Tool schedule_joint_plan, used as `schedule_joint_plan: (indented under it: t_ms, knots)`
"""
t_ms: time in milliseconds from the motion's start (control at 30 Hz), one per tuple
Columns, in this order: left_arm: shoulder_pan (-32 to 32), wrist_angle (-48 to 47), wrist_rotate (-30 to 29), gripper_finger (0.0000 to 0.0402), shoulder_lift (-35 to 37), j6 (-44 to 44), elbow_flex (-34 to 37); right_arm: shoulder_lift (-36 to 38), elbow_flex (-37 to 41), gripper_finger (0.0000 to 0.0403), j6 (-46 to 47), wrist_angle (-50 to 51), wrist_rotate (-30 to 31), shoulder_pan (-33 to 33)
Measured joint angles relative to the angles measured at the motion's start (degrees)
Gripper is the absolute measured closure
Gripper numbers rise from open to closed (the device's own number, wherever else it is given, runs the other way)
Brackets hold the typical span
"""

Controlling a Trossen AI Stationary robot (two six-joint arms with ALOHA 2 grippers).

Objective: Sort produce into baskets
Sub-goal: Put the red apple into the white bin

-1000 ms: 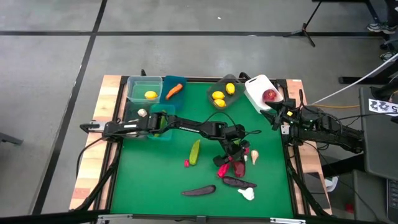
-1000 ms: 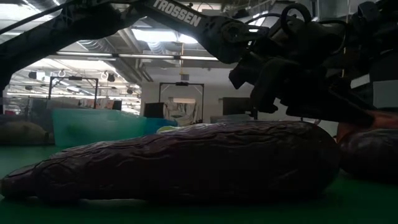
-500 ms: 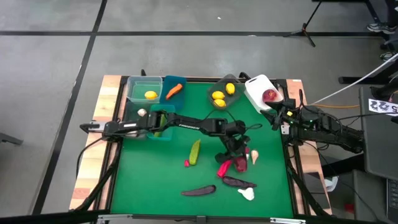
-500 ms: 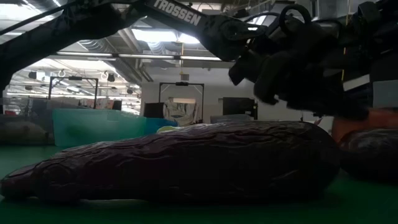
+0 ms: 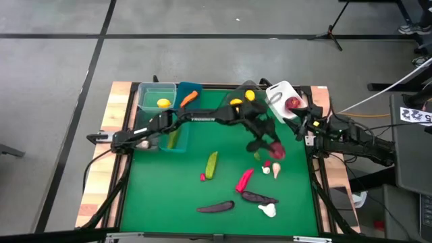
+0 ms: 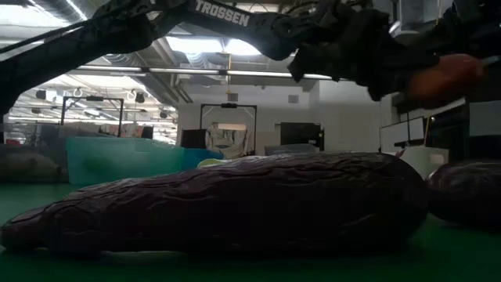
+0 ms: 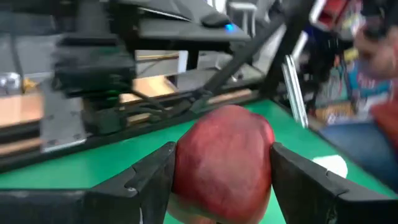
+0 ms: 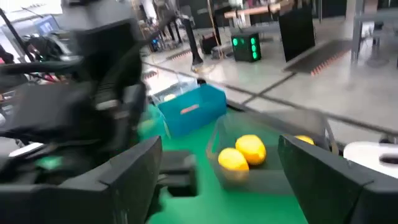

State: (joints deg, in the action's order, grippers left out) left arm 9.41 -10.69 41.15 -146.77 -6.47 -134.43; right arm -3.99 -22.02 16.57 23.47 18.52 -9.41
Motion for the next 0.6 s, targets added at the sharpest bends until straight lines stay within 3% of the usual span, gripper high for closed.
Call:
schedule_joint_plan:
  t_ms: [233, 600]
  knots:
    - [5.03, 16.84, 4.75, 0.0169, 0.22, 16.78, 0.00, 0.02, -0.01, 0.0084, -4.85, -3.81, -0.09, 0.00]
    - [10.15, 26.27, 7.24, 0.0169, 0.25, 24.04, 0.07, 0.11, -0.07, 0.0084, -9.38, -4.03, 6.91, -0.04]
